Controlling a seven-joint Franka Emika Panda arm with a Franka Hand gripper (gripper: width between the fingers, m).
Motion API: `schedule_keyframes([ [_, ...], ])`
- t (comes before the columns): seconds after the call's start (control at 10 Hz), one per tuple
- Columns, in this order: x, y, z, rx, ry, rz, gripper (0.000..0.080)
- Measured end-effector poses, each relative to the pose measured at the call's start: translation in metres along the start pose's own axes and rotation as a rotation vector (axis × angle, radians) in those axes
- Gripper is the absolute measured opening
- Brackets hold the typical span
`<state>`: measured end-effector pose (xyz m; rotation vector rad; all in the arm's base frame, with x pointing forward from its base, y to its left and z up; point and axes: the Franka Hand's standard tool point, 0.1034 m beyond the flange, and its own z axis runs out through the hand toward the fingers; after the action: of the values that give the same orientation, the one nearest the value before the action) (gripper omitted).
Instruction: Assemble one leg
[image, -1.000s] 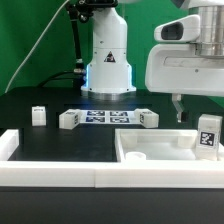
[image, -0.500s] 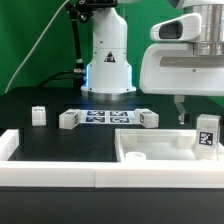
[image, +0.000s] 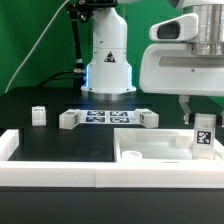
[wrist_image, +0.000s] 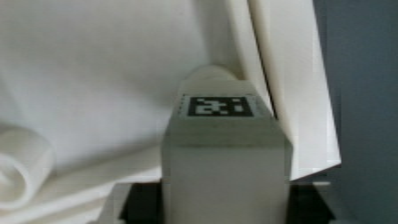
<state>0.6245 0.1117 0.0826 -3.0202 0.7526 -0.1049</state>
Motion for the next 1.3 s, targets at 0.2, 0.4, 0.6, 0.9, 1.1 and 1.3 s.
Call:
schedule_keyframes([
  [0.2,-0.0003,0.0018,0.0009,0.003,-0.005,0.185,0.0291],
  [0.4,-0.0014,0.0013,0.0013,0.007,-0.011,0.414,0.0291],
  [0.6,-0.0024,0.0002,0.0014,0.01,-0.017,0.659,0.0291],
  [0.9,-0.0038,-0.0014,0.0013,0.01,-0.015,1.02,0.0291],
  [1.1,-0.0039,-0.0011,0.0014,0.015,-0.022,1.218,0.0291],
  [1.3,-0.0046,0.0,0.0014,0.015,-0.028,1.443,0.0291],
])
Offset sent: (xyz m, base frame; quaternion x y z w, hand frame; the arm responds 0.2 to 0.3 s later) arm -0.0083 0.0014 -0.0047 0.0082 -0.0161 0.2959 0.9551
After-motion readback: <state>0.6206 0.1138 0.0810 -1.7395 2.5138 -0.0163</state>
